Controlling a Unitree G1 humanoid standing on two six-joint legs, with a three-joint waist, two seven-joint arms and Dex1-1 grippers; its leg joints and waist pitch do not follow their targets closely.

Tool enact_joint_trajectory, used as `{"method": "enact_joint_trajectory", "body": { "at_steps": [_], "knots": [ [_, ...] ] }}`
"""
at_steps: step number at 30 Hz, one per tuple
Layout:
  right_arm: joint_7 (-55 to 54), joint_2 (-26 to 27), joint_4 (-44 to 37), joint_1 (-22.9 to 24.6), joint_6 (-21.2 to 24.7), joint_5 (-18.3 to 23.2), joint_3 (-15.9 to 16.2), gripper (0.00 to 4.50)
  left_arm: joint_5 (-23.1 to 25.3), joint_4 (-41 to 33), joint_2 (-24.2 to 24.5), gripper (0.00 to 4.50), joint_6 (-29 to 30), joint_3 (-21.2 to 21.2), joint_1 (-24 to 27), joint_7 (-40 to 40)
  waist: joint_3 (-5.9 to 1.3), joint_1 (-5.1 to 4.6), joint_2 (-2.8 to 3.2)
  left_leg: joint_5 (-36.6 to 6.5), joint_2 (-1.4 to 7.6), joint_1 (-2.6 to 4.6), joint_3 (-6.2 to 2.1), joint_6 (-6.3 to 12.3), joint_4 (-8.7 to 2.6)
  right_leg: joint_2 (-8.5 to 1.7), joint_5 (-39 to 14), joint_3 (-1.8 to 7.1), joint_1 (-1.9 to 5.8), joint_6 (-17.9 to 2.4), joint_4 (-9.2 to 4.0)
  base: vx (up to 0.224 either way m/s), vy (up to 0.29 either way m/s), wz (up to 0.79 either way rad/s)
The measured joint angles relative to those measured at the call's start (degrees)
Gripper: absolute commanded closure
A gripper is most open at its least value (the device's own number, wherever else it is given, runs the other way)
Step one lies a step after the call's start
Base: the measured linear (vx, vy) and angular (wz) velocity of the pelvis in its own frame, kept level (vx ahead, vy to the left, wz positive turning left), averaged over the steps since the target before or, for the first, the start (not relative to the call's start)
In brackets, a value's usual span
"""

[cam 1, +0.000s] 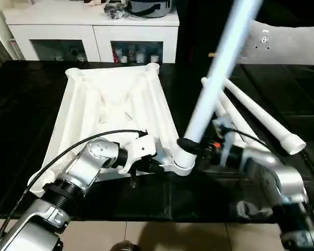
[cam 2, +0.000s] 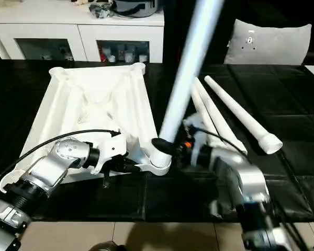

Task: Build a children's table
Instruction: Insert table leg to table base

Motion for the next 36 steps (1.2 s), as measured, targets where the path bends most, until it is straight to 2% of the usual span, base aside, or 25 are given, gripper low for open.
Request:
{"method": "enact_joint_trajectory", "body": {
  "at_steps": [7,11,15,24,29,34,36],
  "knots": [
    [-0.8,-0.2,-2.3,3.2,-2.8,-0.7,0.0,2.61,0.0,0.1,0.1,4.5,0.0,0.0,0.1,0.0,-0.04,0.06,0.39,0.0,0.0,0.11,0.0,-0.01,-0.1,0.0,0.0,-0.01,-0.01,0.0,0.0,0.0,0.0,0.0],
    [-1.7,-1.6,-4.6,3.6,-5.1,-3.8,3.1,2.61,0.1,0.1,0.0,4.5,0.0,0.0,0.1,0.0,-0.01,0.05,0.55,0.0,0.0,0.26,0.0,-0.02,-0.17,0.0,-0.1,-0.01,-0.06,0.1,-0.02,0.0,0.0,0.0],
    [-1.9,-2.0,-5.3,3.3,-6.0,-5.5,4.3,2.61,0.1,0.1,0.0,4.5,0.1,0.0,0.2,-0.1,-0.02,-0.02,0.56,0.0,-0.01,0.37,-0.01,-0.02,-0.24,0.01,-0.1,-0.01,-0.07,0.1,-0.07,0.0,0.0,0.0],
    [-0.9,-3.0,-4.6,0.7,-6.8,-8.4,7.8,2.61,0.9,0.1,0.9,4.5,0.0,-0.4,0.2,-0.5,-0.13,-0.86,0.72,0.0,-0.01,0.58,-0.01,-0.03,-0.28,0.01,-0.1,0.0,-0.02,0.1,-0.06,0.0,0.0,0.0],
    [0.3,-3.8,-4.5,-0.6,-6.8,-10.5,10.3,2.61,1.2,1.0,0.8,4.5,-1.1,-0.8,0.0,-1.4,-0.58,-0.95,0.78,0.0,-0.01,0.6,-0.02,-0.04,-0.36,0.01,-0.2,0.0,0.01,0.1,-0.08,0.0,0.0,0.0],
    [0.8,-4.0,-4.5,-0.6,-6.8,-11.1,10.5,2.61,1.7,3.2,0.1,4.5,-1.8,-1.3,-1.3,-2.5,-0.81,-0.82,1.27,-0.2,-0.04,0.77,-0.02,-0.24,-0.46,0.02,-0.3,0.0,0.15,0.1,-0.12,0.0,0.0,0.0],
    [0.5,-4.1,-4.4,-0.8,-6.4,-11.1,10.5,2.61,1.9,6.5,-1.2,4.5,-2.6,-1.5,-3.4,-3.4,-0.74,-0.63,1.58,-0.2,-0.06,0.98,-0.04,-0.25,-0.5,0.02,-0.3,-0.01,0.35,0.1,-0.12,0.0,0.0,0.0]
  ]
}}
